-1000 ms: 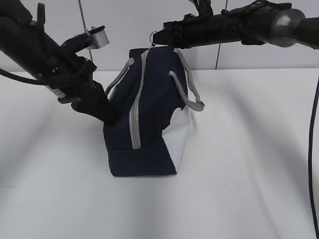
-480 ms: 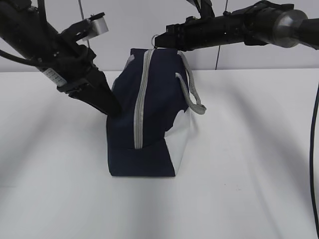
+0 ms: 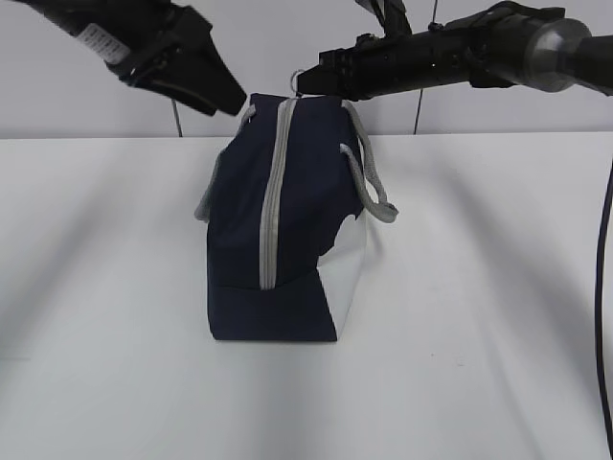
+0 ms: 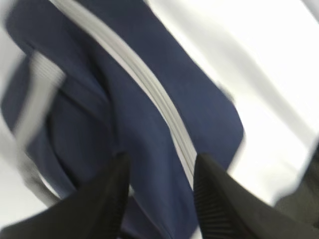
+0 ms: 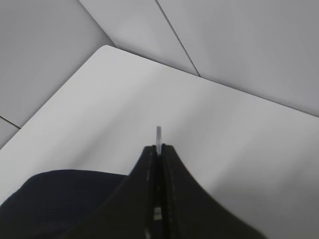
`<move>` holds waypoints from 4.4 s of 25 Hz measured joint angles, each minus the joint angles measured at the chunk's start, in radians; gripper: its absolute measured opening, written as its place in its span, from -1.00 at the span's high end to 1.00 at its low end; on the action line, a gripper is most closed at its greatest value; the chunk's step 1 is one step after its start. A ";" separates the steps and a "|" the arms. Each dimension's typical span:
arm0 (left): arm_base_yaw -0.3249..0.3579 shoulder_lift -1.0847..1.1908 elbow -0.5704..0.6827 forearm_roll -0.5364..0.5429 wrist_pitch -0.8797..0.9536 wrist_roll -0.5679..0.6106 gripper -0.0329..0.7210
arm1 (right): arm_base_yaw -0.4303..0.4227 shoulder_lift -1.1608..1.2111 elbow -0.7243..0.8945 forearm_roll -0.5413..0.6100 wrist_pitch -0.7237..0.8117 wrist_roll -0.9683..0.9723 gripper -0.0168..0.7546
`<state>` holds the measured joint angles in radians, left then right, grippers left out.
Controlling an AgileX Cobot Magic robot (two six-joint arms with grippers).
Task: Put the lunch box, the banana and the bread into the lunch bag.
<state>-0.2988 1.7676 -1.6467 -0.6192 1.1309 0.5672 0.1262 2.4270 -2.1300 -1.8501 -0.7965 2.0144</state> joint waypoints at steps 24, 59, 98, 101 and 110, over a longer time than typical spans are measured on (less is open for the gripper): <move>0.001 0.228 -0.006 -0.201 -0.504 -0.118 0.15 | 0.000 0.000 0.000 0.000 -0.005 0.003 1.00; 0.001 0.182 -0.006 -0.251 -0.416 0.238 0.87 | -0.028 0.007 -0.008 0.070 -0.004 0.008 1.00; 0.001 0.182 -0.006 -0.360 -0.362 0.415 0.88 | -0.032 0.120 -0.016 0.080 -0.016 0.017 1.00; 0.001 0.182 -0.006 -0.362 -0.361 0.415 0.88 | -0.032 0.120 -0.016 0.072 -0.016 0.017 1.00; 0.001 0.181 -0.006 -0.369 -0.360 0.415 0.87 | -0.032 0.120 -0.059 0.053 -0.018 0.015 0.76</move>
<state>-0.2980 1.9485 -1.6530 -0.9878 0.7713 0.9823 0.0939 2.5472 -2.1895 -1.7971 -0.8145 2.0295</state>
